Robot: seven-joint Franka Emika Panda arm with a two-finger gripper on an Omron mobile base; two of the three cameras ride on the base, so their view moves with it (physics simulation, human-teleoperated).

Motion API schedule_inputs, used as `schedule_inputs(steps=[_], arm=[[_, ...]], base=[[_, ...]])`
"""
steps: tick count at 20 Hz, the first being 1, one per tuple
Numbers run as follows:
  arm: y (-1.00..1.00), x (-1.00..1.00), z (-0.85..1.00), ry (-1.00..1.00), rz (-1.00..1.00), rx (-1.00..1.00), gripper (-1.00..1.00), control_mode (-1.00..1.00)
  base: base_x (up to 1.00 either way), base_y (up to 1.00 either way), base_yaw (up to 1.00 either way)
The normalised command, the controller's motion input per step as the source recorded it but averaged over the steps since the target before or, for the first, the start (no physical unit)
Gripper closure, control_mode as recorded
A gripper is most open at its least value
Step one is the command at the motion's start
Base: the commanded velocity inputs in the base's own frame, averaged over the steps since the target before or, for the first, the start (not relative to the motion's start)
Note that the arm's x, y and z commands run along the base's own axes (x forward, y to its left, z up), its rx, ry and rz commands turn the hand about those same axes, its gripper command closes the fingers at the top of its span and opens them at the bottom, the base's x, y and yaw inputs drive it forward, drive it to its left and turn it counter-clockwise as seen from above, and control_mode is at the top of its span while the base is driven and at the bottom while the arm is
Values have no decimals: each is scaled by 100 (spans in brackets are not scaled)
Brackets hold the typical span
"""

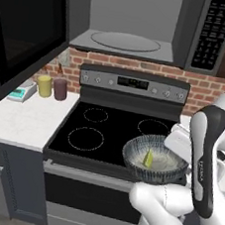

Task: Pick the lemon wedge from the sink and place it in the bowl. Then pick the bowl and place it in the microwave. Then close the microwave door and press the start button.

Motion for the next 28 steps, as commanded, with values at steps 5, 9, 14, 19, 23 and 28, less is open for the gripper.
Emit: schedule_inputs(steps=[5,9,14,19,23,28], arm=[[0,0,0,0,0,0,100,100],[0,0,0,0,0,0,100,100],[0,0,0,0,0,0,100,100],[0,0,0,0,0,0,100,100],[0,0,0,0,0,0,100,100],[7,-9,24,-7,0,-2,100,-100]], base=[[83,8,15],[81,32,20],[17,13,47],[8,0,45],[0,4,36],[0,4,9]])
